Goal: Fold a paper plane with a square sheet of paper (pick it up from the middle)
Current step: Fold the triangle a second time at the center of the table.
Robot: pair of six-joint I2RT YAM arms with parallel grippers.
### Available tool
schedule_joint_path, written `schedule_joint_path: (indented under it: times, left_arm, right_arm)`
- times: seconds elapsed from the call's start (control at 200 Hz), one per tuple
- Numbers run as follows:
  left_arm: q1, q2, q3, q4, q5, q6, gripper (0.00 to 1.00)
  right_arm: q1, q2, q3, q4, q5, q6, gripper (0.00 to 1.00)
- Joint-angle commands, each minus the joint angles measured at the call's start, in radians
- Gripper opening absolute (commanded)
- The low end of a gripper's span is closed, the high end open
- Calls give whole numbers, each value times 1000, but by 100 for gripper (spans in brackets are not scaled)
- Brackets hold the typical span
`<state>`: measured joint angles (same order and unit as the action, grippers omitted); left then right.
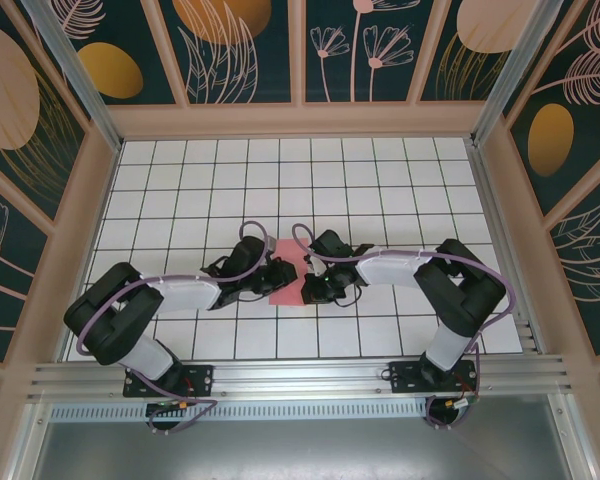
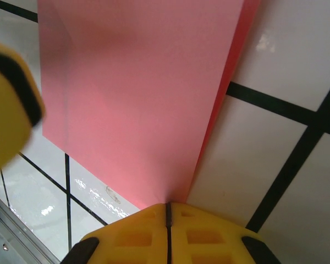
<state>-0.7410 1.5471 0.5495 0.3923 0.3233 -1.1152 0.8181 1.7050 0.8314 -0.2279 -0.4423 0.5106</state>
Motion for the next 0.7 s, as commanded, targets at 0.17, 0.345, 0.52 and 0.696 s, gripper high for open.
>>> schedule_joint_path:
  times: [0.17,0.345,0.52,0.696]
  left_arm:
    - [-25,83,-11,33,23,-39,14]
    - [-31,113,-37,16,13,-44,14]
    - [-29,114,-35,-65,-73,-19,14]
    - [-21,107,2,-154,-155,14,14]
  right_arm:
    - [7,72,-12,-55,83,14,9]
    - [9,73,-20,-65,97,12,9]
    - [15,78,-24,-94,132,3,9]
    - [21,97,-32,-137,195,-2,9]
